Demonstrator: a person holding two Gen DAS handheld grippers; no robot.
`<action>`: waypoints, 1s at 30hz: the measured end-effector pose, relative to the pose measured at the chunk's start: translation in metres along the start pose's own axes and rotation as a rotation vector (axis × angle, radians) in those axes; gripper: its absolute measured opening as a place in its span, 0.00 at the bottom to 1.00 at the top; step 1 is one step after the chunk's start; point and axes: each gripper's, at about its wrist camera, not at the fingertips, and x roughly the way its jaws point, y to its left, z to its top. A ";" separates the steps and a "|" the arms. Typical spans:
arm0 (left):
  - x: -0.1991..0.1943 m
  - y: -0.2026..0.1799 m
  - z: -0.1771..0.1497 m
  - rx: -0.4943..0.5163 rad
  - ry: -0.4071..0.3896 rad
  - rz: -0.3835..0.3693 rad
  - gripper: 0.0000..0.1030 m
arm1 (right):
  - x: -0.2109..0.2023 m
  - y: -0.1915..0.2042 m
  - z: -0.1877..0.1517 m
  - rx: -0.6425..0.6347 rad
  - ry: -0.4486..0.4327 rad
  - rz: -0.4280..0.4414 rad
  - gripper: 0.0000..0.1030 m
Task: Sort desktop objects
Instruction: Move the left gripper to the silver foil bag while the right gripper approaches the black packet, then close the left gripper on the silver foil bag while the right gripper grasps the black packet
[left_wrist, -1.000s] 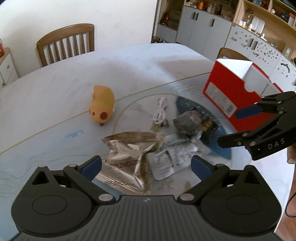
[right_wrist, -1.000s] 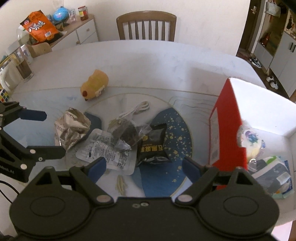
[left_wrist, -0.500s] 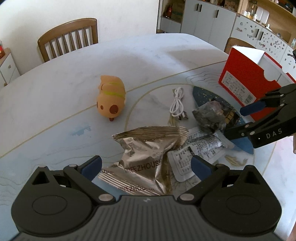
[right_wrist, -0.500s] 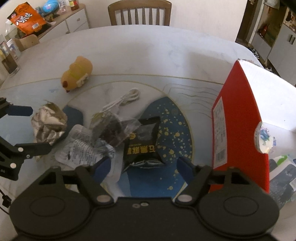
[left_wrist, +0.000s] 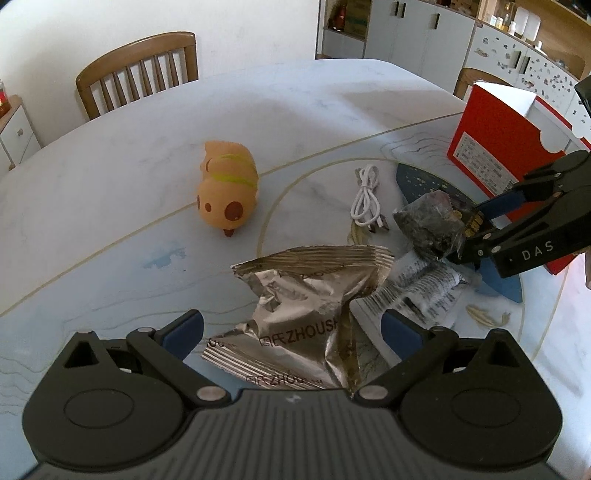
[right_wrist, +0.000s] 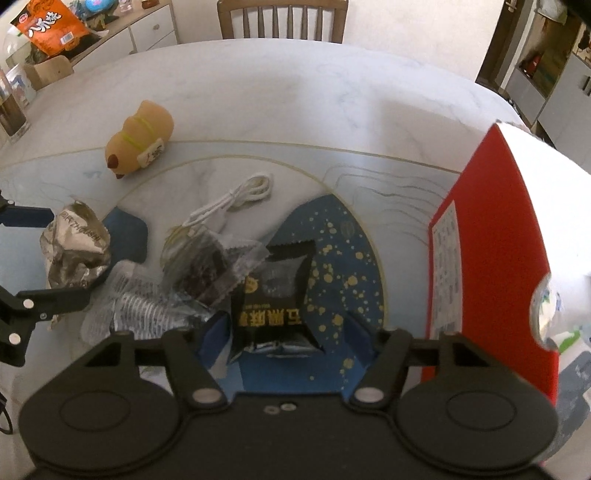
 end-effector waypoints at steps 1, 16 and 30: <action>0.001 0.000 0.000 -0.002 0.000 0.002 1.00 | 0.001 0.000 0.001 -0.004 0.000 0.000 0.64; 0.005 0.007 -0.001 -0.010 -0.009 0.012 0.98 | 0.006 -0.004 0.009 -0.003 -0.009 -0.008 0.53; 0.011 -0.001 -0.003 0.047 -0.019 0.020 0.82 | 0.008 -0.002 0.011 0.001 -0.021 -0.007 0.52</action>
